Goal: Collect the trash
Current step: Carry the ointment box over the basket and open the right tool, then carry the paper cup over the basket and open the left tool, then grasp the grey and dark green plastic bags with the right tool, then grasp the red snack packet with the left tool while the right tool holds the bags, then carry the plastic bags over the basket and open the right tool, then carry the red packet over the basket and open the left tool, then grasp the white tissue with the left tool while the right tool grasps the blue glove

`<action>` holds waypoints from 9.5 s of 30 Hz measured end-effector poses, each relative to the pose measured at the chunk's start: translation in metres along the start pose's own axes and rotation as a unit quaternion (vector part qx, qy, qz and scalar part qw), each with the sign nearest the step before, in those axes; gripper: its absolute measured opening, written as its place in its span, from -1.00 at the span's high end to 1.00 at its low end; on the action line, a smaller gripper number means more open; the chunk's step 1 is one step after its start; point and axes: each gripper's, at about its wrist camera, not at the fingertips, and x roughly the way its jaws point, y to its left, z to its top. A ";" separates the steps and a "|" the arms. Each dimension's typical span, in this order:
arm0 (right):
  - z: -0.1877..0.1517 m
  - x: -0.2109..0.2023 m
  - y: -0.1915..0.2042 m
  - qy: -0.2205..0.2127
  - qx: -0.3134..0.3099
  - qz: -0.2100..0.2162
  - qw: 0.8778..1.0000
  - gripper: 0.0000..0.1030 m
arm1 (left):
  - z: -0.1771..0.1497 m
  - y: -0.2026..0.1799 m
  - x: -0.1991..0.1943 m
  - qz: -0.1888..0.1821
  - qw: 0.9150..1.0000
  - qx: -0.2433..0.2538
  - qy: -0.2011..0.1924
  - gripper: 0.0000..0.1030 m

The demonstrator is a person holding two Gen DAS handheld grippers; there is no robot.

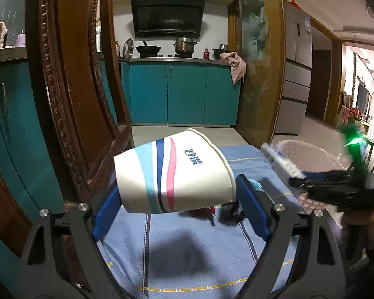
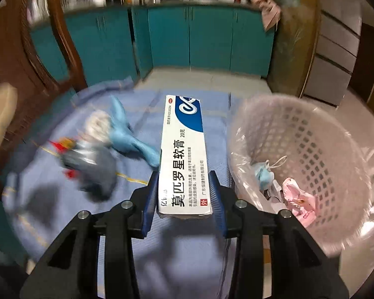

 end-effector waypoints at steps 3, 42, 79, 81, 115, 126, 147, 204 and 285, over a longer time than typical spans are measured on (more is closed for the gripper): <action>-0.016 -0.036 0.009 -0.034 0.009 0.001 0.999 0.23 | -0.002 -0.006 0.001 -0.007 1.000 0.013 0.005 -0.69; -0.005 -0.081 -0.062 -0.182 0.115 -0.100 0.971 0.23 | -0.012 -0.013 0.016 -0.026 0.999 0.013 0.043 -0.69; -0.065 -0.140 -0.130 -0.313 0.338 -0.129 0.878 -0.83 | 0.042 -0.168 0.084 -0.123 0.988 0.053 0.074 -0.94; -0.057 -0.134 -0.116 -0.294 0.308 -0.114 0.897 -0.83 | 0.032 -0.129 0.060 -0.114 0.990 0.056 0.062 -0.94; -0.042 -0.073 0.010 -0.107 0.078 -0.027 0.991 -0.83 | -0.024 -0.021 0.018 -0.045 0.994 0.007 0.099 -0.94; -0.042 -0.071 0.013 -0.101 0.071 -0.025 0.992 -0.83 | -0.024 -0.021 0.020 -0.047 0.994 0.007 0.102 -0.94; -0.002 0.074 0.091 0.054 -0.036 0.031 0.997 -0.64 | -0.018 0.006 0.021 -0.019 0.995 -0.026 0.093 -0.94; -0.037 -0.027 0.034 0.001 0.045 0.086 0.995 0.27 | -0.017 -0.001 0.028 -0.052 0.993 0.002 0.103 -0.06; -0.024 -0.035 0.008 -0.051 0.052 0.000 0.997 -0.86 | -0.015 -0.028 0.054 -0.039 0.993 0.034 0.110 -0.95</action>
